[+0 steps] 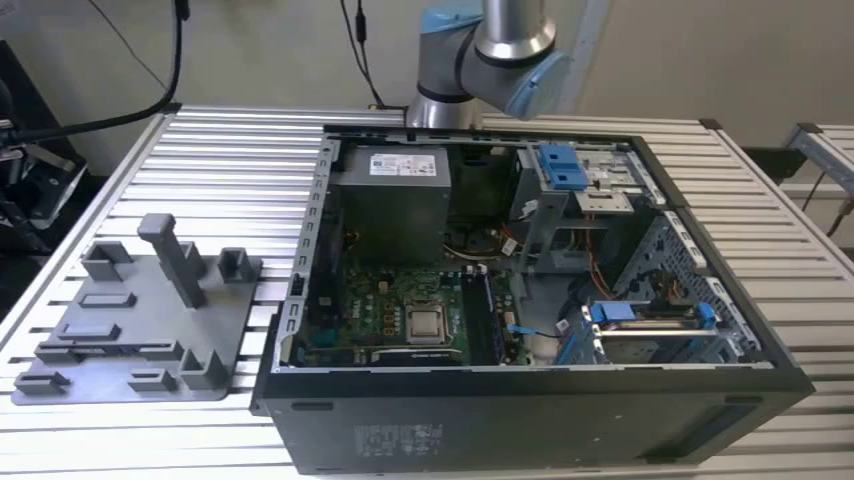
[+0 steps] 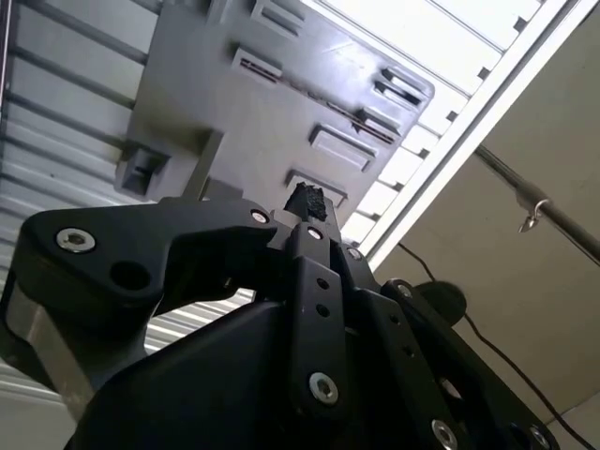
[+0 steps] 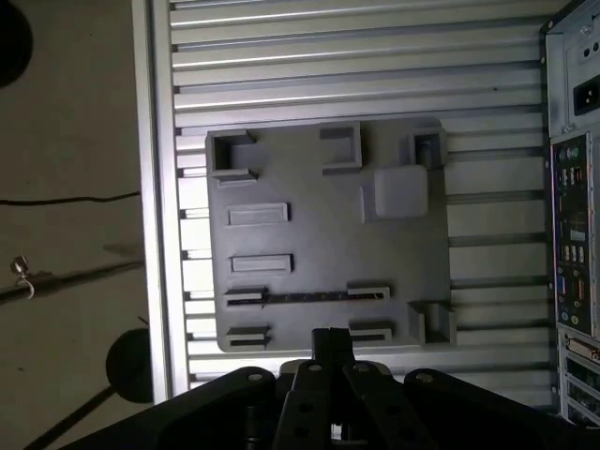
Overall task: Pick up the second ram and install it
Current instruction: 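Reach for the second ram, then pick up the second ram and move it above second insertion slot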
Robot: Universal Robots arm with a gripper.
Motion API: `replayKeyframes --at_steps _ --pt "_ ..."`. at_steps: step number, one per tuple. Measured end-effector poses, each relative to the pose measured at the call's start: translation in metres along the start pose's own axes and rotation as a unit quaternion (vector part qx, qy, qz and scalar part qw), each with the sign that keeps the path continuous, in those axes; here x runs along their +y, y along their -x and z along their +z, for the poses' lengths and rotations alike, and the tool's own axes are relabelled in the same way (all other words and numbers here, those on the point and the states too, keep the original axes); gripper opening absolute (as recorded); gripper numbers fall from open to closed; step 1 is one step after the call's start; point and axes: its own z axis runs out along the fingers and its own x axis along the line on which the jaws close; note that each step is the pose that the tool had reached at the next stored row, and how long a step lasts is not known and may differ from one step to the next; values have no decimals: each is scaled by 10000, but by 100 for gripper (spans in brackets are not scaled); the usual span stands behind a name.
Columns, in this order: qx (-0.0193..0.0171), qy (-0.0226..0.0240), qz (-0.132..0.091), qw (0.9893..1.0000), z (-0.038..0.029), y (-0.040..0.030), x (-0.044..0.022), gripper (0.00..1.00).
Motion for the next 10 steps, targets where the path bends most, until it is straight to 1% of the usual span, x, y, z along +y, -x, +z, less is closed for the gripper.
replayKeyframes --at_steps 2,10 --pt "0 0 -1 10000 -1 2 -19 11" --pt "0 0 0 10000 -1 2 -27 11"
